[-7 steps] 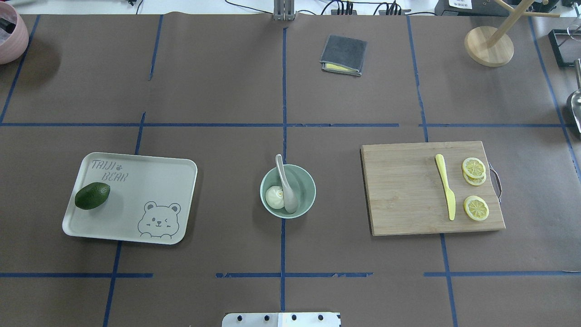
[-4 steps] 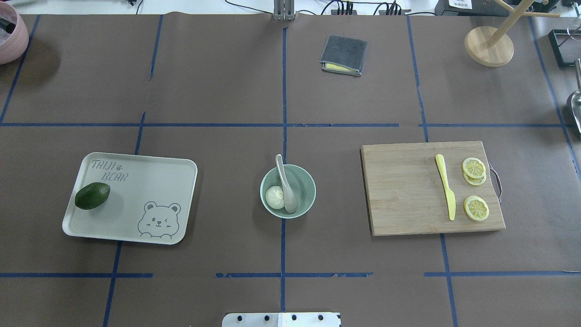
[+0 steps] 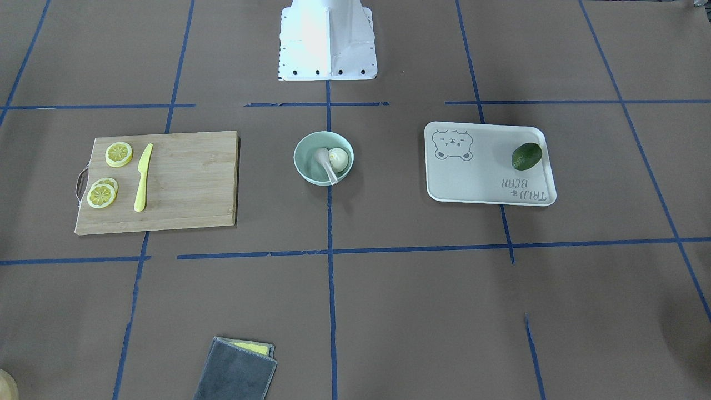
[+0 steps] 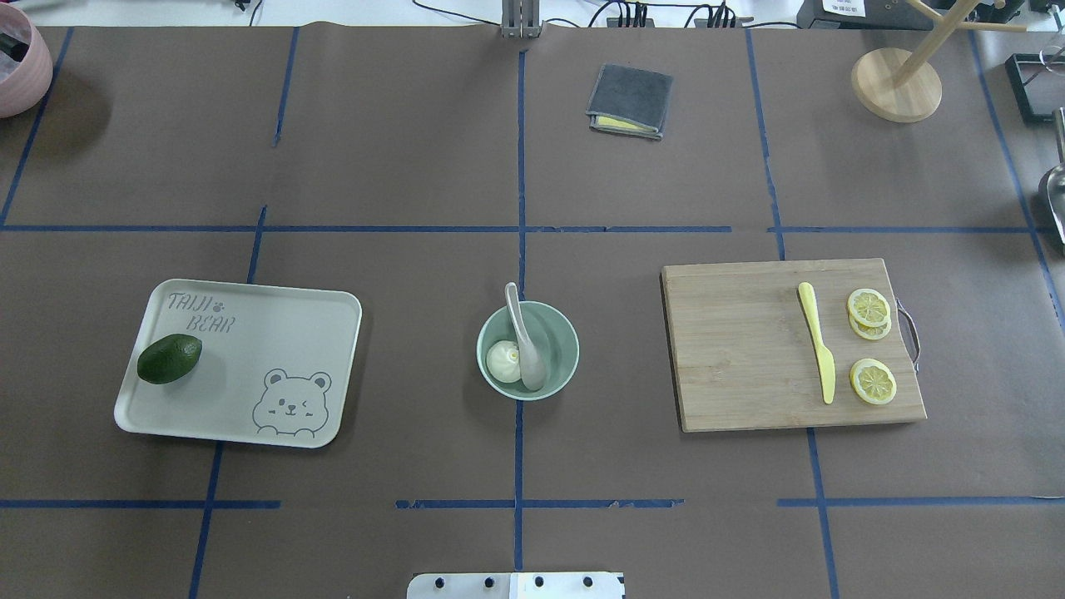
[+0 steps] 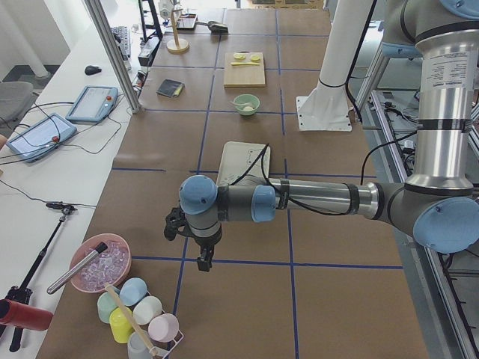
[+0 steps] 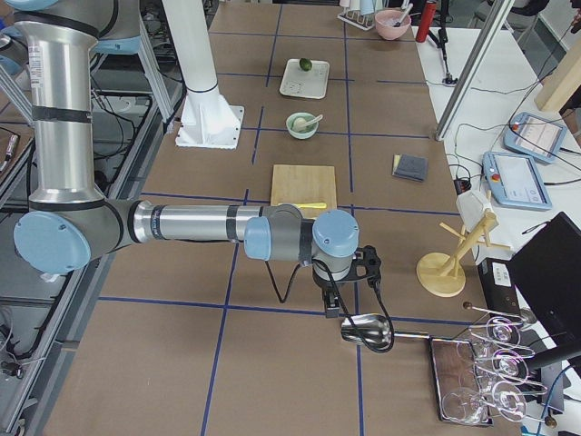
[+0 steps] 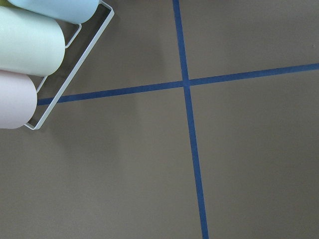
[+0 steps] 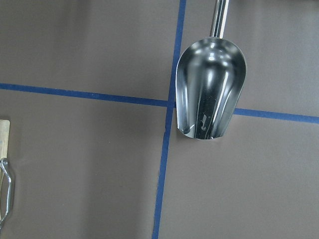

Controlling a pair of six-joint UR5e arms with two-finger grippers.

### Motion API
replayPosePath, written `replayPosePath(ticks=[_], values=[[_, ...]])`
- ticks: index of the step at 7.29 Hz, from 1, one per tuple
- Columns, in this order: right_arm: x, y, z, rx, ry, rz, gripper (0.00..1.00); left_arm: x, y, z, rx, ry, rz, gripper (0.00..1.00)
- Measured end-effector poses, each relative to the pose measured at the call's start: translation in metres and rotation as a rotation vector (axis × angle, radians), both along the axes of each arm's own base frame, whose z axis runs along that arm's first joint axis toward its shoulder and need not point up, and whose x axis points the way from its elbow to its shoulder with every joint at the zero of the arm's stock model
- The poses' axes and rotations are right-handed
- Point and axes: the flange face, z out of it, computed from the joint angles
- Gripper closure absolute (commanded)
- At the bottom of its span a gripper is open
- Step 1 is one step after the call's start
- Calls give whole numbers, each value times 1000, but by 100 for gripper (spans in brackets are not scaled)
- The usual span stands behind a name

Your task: Put spoon and bun in bowl

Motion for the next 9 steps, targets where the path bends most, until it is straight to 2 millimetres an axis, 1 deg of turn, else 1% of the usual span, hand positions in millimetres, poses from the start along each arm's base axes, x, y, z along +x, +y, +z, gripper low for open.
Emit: replayPosePath(ticks=[6,9], values=[[0,0,3,-24,-2,16,0,0,0,3,-7,-1,-1,0],[0,1,4,-35,-2,24,0,0,-3,-6,-28,0,-41,0]])
